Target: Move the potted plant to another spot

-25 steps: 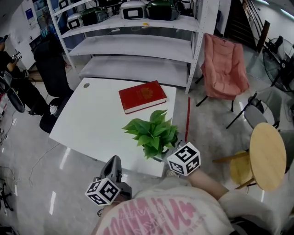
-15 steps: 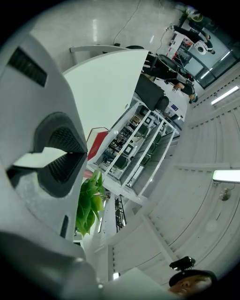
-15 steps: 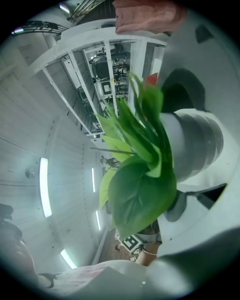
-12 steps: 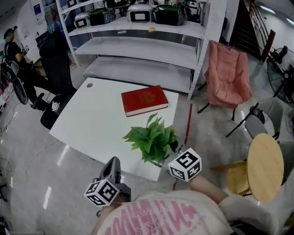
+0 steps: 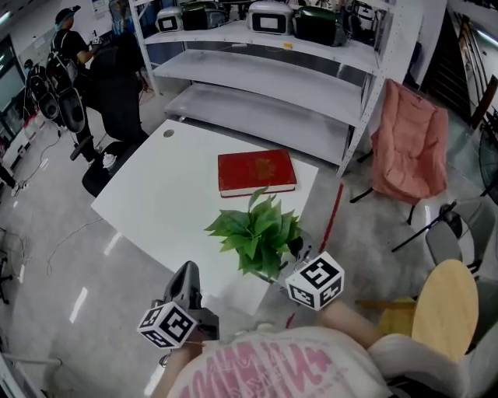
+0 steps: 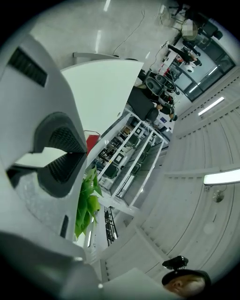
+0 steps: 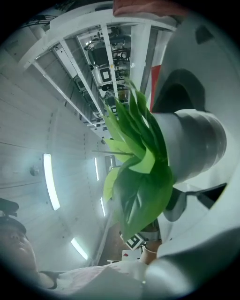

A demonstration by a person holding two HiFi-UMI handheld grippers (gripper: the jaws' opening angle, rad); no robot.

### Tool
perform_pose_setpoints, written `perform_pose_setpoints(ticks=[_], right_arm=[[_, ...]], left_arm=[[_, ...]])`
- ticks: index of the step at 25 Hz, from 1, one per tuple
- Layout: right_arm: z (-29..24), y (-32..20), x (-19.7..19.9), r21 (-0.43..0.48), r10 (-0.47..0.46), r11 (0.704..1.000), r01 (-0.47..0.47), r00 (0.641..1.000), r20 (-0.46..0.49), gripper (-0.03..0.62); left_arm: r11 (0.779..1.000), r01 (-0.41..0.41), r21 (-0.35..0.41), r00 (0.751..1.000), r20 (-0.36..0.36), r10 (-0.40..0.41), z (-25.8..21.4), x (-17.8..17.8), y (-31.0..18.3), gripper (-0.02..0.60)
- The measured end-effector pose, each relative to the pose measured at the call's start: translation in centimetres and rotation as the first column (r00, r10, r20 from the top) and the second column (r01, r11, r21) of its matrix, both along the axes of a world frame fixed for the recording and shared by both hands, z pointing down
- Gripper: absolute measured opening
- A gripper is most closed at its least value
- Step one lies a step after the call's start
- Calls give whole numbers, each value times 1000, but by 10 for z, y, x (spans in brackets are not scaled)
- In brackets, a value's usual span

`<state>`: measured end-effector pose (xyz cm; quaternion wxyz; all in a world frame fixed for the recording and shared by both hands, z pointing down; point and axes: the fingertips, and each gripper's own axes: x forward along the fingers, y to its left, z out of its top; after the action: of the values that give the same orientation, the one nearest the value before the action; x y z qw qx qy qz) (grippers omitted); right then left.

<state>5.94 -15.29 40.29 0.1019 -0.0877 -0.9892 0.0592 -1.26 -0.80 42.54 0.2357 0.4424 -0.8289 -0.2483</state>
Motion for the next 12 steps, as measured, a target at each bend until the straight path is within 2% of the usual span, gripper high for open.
perform_pose_setpoints(ticks=[5,12], right_arm=[[4,-2,-6,4,-56,998,56,998,15,502],[15,5,-15,2,-115,993,115,993,5,502]], left_arm=[[998,65,-10,998,13,-65,-1,9,9,2],[993,117,-18,993,6,-117,6,9,19,2]])
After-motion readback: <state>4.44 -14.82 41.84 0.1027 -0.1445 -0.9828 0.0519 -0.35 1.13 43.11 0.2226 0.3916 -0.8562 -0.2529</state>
